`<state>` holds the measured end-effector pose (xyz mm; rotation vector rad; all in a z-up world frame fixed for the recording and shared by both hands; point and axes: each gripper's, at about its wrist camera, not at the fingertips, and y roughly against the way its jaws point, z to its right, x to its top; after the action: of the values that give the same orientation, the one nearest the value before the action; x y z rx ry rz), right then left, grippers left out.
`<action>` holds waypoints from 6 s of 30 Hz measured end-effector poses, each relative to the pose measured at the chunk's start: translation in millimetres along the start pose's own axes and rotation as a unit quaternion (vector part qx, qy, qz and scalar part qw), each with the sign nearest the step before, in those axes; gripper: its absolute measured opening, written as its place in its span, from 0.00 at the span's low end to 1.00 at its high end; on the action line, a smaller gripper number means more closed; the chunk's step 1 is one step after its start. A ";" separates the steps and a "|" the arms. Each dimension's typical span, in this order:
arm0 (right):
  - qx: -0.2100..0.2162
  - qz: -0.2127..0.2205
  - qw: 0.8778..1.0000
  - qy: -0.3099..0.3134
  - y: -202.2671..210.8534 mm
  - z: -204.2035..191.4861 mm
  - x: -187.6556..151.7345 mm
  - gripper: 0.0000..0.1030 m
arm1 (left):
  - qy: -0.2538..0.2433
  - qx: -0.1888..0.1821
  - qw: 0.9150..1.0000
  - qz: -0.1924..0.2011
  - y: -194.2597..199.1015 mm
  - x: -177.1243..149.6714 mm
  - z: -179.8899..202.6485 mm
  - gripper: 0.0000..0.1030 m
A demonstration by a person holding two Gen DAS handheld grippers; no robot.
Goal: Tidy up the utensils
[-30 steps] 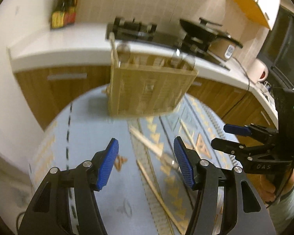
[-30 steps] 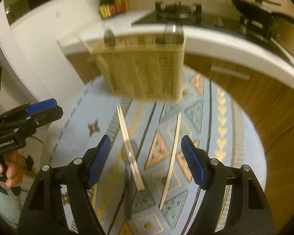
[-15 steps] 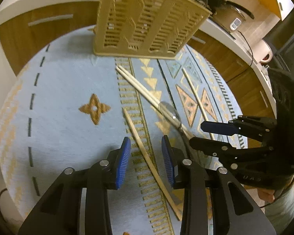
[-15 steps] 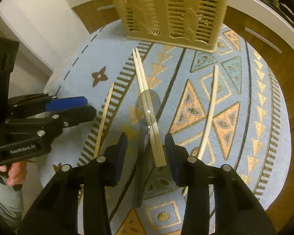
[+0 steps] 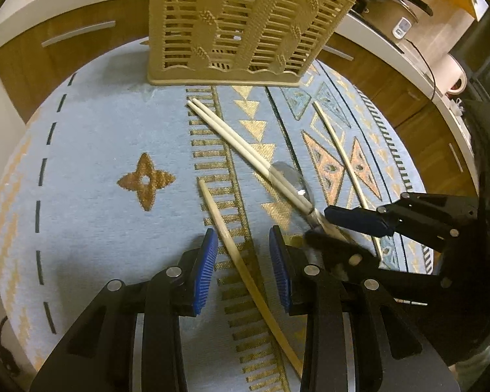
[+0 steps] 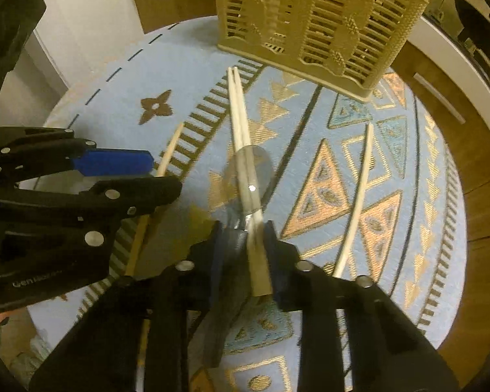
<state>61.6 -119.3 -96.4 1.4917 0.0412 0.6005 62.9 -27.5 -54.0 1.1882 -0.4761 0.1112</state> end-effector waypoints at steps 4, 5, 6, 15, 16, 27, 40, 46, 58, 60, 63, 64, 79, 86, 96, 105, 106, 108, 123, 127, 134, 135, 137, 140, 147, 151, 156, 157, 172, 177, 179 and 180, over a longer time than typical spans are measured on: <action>0.014 0.000 1.000 -0.019 4.5 12.6 -4.9 0.10 | -0.012 0.023 1.000 -0.002 -4.6 -0.6 4.4 0.29; 0.017 0.001 1.000 -0.025 4.7 15.8 -5.8 0.10 | -0.016 0.027 1.000 -0.002 -4.7 -1.0 5.5 0.29; 0.024 0.001 0.999 -0.033 5.1 20.2 -6.4 0.10 | -0.020 0.032 0.999 -0.002 -5.2 -1.1 7.5 0.29; 0.058 0.008 0.995 -0.076 14.2 48.3 -12.0 0.10 | -0.079 0.093 0.992 -0.009 -11.8 1.1 20.8 0.06; 0.061 0.008 0.995 -0.078 14.6 49.5 -11.6 0.10 | -0.092 0.095 0.991 -0.012 -12.6 1.7 22.5 0.05; 0.085 0.014 0.992 -0.091 24.4 58.8 -17.6 0.10 | -0.122 0.053 0.990 -0.035 -8.7 1.2 10.9 0.05; 0.104 0.035 0.990 -0.092 42.7 62.2 -17.6 0.10 | -0.150 0.086 0.985 -0.015 -3.9 6.5 35.8 0.04; 0.123 0.099 0.984 -0.087 82.0 68.3 -13.2 0.10 | -0.112 0.014 0.988 0.109 58.5 22.4 33.9 0.04; 0.075 0.283 0.951 -0.099 177.2 94.8 50.0 0.10 | -0.098 -0.041 0.935 0.338 161.3 92.4 58.4 0.04; 0.069 0.312 0.941 -0.112 184.5 104.4 66.2 0.10 | -0.090 -0.045 0.926 0.363 165.5 106.8 58.4 0.04; 0.067 0.339 0.930 -0.127 188.6 118.2 88.2 0.10 | -0.068 -0.051 0.911 0.404 169.9 131.2 55.4 0.04; 0.064 0.344 0.928 -0.130 187.8 121.7 96.3 0.10 | -0.061 -0.050 0.906 0.415 170.1 135.8 54.8 0.04; -0.025 0.446 0.887 -0.121 150.2 132.7 138.7 0.10 | -0.008 -0.039 0.869 0.493 134.0 171.0 38.0 0.04; -0.059 0.458 0.879 -0.117 129.9 133.1 138.6 0.10 | 0.003 -0.021 0.861 0.509 120.9 176.1 30.1 0.04; -0.063 0.454 0.881 -0.117 105.5 134.1 133.2 0.10 | -0.007 -0.010 0.868 0.497 99.9 172.0 26.8 0.04; -0.032 0.427 0.895 -0.127 102.4 133.8 103.4 0.17 | -0.007 -0.044 0.883 0.468 99.2 156.8 15.3 0.38; -0.031 0.424 0.896 -0.128 103.4 133.8 98.6 0.17 | -0.009 -0.046 0.883 0.468 101.5 154.0 15.0 0.38; -0.028 0.418 0.899 -0.132 106.2 133.4 86.8 0.17 | -0.014 -0.046 0.884 0.464 107.5 147.3 15.1 0.38; 0.000 0.358 0.922 -0.150 142.7 118.5 23.7 0.50 | 0.012 -0.042 0.922 0.385 143.0 79.0 0.4 0.49; 0.013 0.325 0.934 -0.151 142.2 109.1 12.7 0.50 | 0.016 -0.016 0.938 0.345 134.2 64.6 0.5 0.49; 0.003 0.242 0.958 -0.155 111.4 99.1 -7.6 0.49 | 0.051 0.013 0.977 0.206 70.5 51.3 0.8 0.49; 0.005 0.227 0.960 -0.161 104.8 100.5 -12.4 0.49 | 0.055 0.016 0.979 0.197 63.9 49.9 1.6 0.49; 0.005 0.203 0.965 -0.168 93.1 102.1 -24.1 0.49 | 0.061 0.027 0.982 0.175 44.2 44.5 5.4 0.49; 0.000 0.179 0.969 -0.171 78.2 100.4 -43.3 0.47 | 0.061 0.060 0.984 0.154 20.9 39.2 13.5 0.49; 0.020 0.146 0.974 -0.174 52.7 97.5 -63.0 0.39 | 0.066 0.101 0.984 0.127 -12.6 35.4 24.8 0.49; 0.026 0.136 0.974 -0.182 45.2 96.7 -61.4 0.34 | 0.058 0.134 0.982 0.117 -24.5 32.6 33.2 0.49; 0.020 0.123 0.976 -0.178 37.1 92.1 -60.8 0.27 | 0.050 0.157 0.980 0.108 -37.2 27.2 42.6 0.49; 0.013 0.121 0.977 -0.174 35.3 89.8 -61.0 0.25 | 0.044 0.166 0.979 0.106 -39.1 26.6 45.8 0.49; -0.027 0.125 0.978 -0.166 36.6 80.9 -67.5 0.05 | -0.016 0.187 0.978 0.093 -38.4 21.5 67.9 0.18; -0.017 0.124 0.977 -0.174 40.2 82.1 -71.7 0.04 | -0.058 0.158 0.982 0.085 -30.6 11.5 62.3 0.13; -0.012 0.124 0.976 -0.179 43.0 84.1 -74.0 0.04 | -0.078 0.133 0.985 0.078 -24.2 5.8 56.5 0.11; -0.009 0.124 0.976 -0.181 43.9 84.3 -74.7 0.04 | -0.086 0.121 0.986 0.078 -21.1 3.3 54.1 0.10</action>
<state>14.9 -227.9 -71.1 1.5796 -0.4382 0.5172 56.7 -85.3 -55.3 1.4045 -0.7237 0.2060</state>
